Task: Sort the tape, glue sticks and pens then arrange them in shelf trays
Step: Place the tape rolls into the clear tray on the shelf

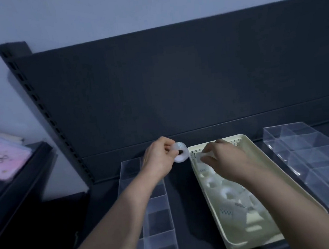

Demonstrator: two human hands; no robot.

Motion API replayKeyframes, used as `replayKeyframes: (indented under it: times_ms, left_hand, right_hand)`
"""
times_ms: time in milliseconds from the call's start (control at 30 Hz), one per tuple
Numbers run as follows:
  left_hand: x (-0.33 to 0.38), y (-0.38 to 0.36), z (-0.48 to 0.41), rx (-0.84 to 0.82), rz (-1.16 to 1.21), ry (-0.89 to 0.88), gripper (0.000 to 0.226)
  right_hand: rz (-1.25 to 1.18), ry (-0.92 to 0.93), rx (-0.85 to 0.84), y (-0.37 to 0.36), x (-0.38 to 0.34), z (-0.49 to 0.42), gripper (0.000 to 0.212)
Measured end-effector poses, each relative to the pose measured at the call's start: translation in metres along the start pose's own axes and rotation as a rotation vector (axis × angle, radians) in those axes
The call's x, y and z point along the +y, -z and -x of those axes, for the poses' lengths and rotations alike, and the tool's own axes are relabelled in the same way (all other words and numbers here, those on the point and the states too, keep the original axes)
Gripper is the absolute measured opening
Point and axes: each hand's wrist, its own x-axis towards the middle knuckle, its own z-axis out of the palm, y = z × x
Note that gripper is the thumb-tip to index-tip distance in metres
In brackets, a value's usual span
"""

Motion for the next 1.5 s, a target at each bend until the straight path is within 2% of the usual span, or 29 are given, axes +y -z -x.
replayKeyframes:
  times_ms: [200, 333, 400, 500, 633, 833, 1167, 1333, 1500]
  left_hand:
    - [-0.053, 0.061, -0.007, 0.237, -0.219, 0.103, 0.01]
    - [-0.087, 0.076, -0.008, 0.148, -0.374, 0.185, 0.01]
    - [-0.096, 0.072, -0.009, 0.098, -0.42, 0.175, 0.013]
    - [-0.11, 0.066, -0.015, 0.065, -0.52, 0.144, 0.018]
    - [-0.12, 0.058, -0.019, 0.029, -0.635, 0.075, 0.025]
    - [-0.124, 0.077, -0.015, 0.083, -0.518, 0.074, 0.035]
    - [-0.125, 0.104, 0.013, 0.124, -0.487, 0.11, 0.034]
    - [-0.108, 0.103, 0.014, 0.128, -0.46, 0.062, 0.034]
    - [-0.069, 0.078, 0.006, 0.087, -0.396, -0.005, 0.032]
  right_hand:
    - [-0.199, 0.049, -0.071, -0.021, -0.061, -0.02, 0.031]
    - [-0.274, 0.052, -0.093, -0.034, -0.092, -0.032, 0.037]
    - [-0.274, 0.071, -0.133, -0.036, -0.094, -0.034, 0.029]
    - [-0.188, 0.106, -0.192, -0.046, -0.097, -0.04, 0.021]
    - [-0.058, 0.173, -0.157, -0.054, -0.106, -0.048, 0.029]
    - [0.096, 0.299, -0.024, -0.076, -0.136, -0.071, 0.034]
    - [0.239, 0.288, -0.151, -0.126, -0.163, -0.088, 0.03]
    - [0.205, 0.295, -0.067, -0.11, -0.153, -0.086, 0.03]
    - [0.251, 0.243, 0.078, -0.06, -0.108, -0.065, 0.024]
